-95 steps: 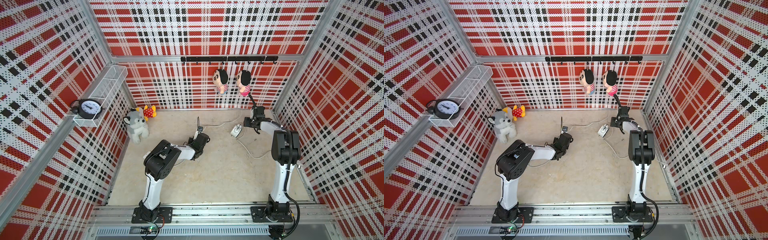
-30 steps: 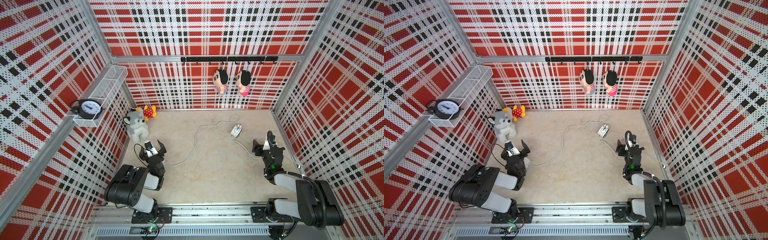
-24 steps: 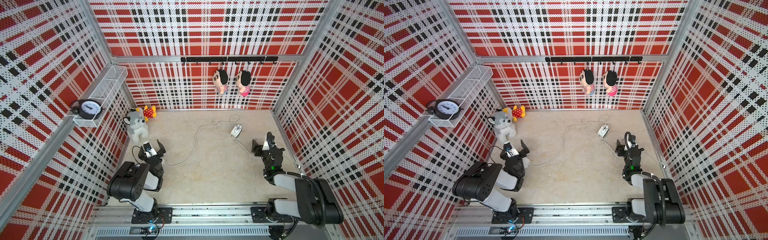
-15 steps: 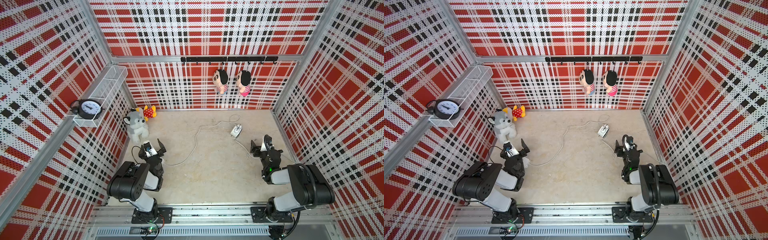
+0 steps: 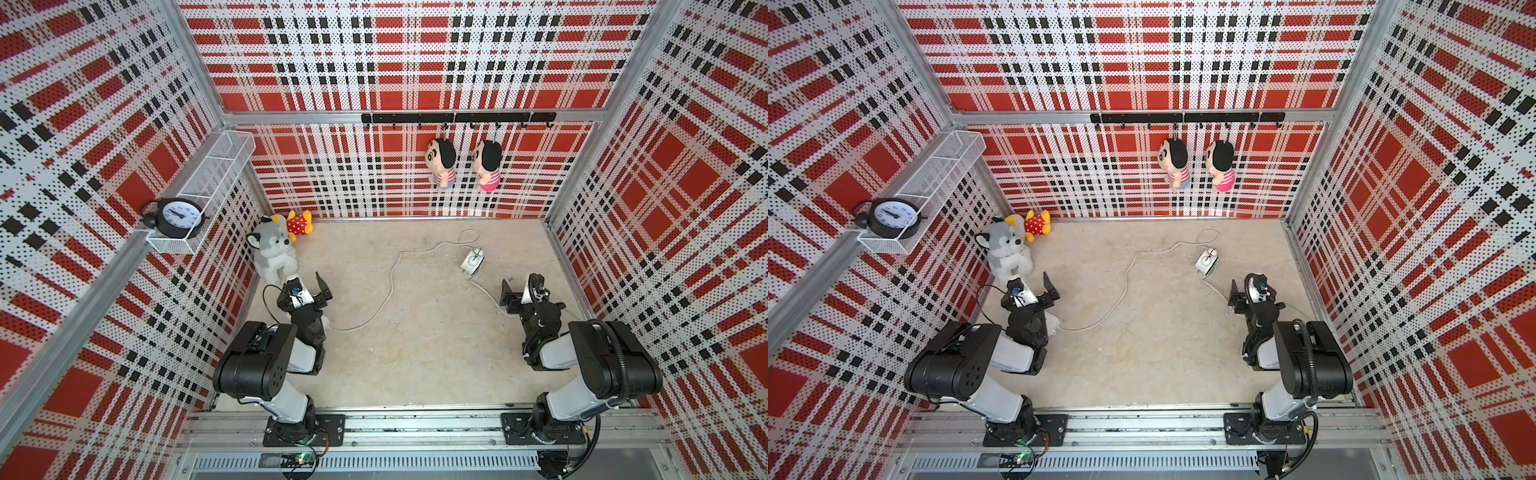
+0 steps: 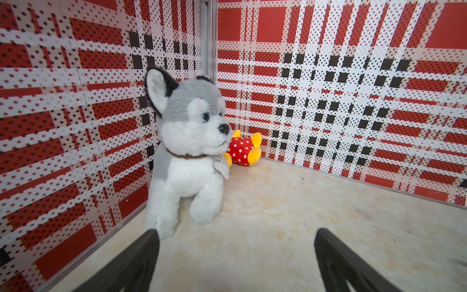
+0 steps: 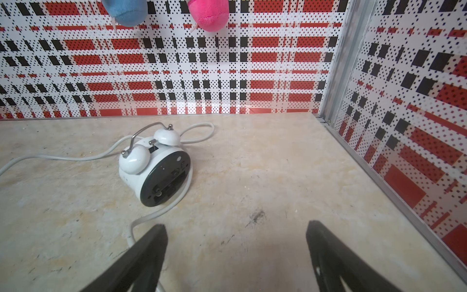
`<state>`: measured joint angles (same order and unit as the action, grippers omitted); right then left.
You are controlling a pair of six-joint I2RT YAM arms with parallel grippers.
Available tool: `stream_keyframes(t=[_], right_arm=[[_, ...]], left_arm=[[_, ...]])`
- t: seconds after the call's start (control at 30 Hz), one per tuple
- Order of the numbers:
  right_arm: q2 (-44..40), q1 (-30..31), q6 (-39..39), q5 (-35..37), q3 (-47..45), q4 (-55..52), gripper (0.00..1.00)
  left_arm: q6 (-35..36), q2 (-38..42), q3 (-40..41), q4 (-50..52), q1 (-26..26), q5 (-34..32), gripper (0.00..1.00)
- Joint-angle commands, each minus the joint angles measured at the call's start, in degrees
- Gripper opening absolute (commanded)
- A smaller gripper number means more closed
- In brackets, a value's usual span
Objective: Unwrap the cord wrapped around the power strip
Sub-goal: Reset both arms
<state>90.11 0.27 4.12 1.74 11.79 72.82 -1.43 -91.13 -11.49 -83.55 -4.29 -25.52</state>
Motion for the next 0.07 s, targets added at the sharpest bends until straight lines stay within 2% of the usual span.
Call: stream_keyframes(t=[0.0, 0.03], right_arm=[[-0.14, 0.38, 0.19, 2.57, 0.47, 1.91, 0.97], [-0.08, 0.35, 0.90, 4.31, 0.71, 1.34, 1.00]], left_arm=[[-0.95, 0.26, -0.39, 2.05, 0.86, 2.94, 0.98], [-0.95, 0.36, -0.21, 1.82, 0.86, 3.01, 0.98]])
